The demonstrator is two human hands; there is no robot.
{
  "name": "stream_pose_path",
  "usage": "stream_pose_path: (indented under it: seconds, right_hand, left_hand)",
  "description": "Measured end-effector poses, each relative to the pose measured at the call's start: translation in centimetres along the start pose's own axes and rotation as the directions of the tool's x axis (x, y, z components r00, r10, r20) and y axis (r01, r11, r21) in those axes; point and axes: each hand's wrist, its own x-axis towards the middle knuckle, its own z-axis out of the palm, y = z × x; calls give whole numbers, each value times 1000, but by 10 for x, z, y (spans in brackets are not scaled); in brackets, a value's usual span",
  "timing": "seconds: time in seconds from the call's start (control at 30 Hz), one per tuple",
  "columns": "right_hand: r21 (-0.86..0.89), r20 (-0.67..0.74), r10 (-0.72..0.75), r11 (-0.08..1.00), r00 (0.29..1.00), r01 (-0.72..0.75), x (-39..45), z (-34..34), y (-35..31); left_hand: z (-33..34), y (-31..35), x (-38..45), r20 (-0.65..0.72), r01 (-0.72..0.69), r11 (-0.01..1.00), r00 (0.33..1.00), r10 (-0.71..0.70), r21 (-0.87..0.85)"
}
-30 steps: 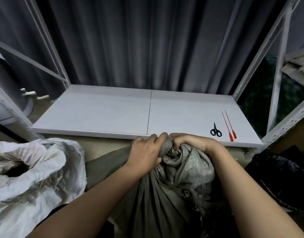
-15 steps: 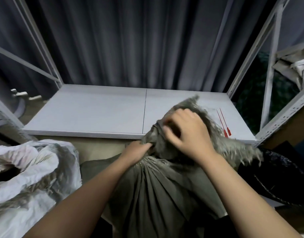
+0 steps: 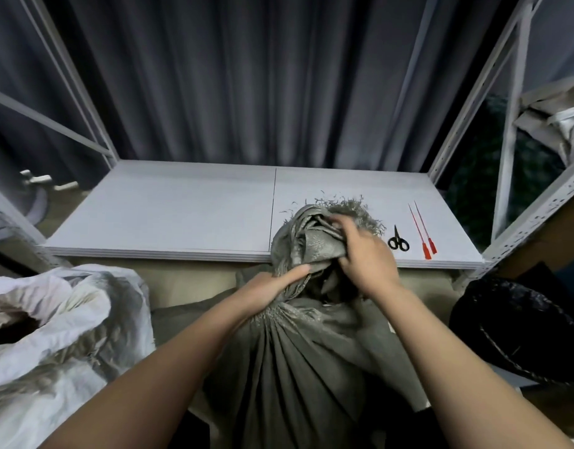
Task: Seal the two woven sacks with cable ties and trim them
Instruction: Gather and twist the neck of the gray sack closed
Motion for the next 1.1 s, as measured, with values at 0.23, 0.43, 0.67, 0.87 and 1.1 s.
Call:
stream_pose_path:
  seconds: [0.23, 0.43, 0.67, 0.87, 1.1]
  right_hand:
    - [12, -492, 180, 980, 852, -200, 19, -36, 31]
    - [286, -307, 392, 907, 867, -309, 31, -30, 7]
    - [774, 220, -40, 616, 975, -149, 13, 8, -1]
    - [12, 117, -282, 959, 952, 283, -7, 10, 21]
    - [-311, -75, 18, 949, 997, -41, -4, 33, 17]
  left_hand:
    - [1, 3, -10, 55, -76, 970, 996, 64, 233]
    - [5, -6, 1, 44, -19, 973, 999, 9, 230]
    - [3, -14, 1, 150, 22, 981, 989, 7, -195]
    - [-3, -9, -4, 152, 57, 915, 988, 4, -400]
    - [-1, -4, -6, 178, 73, 894, 984, 8, -443]
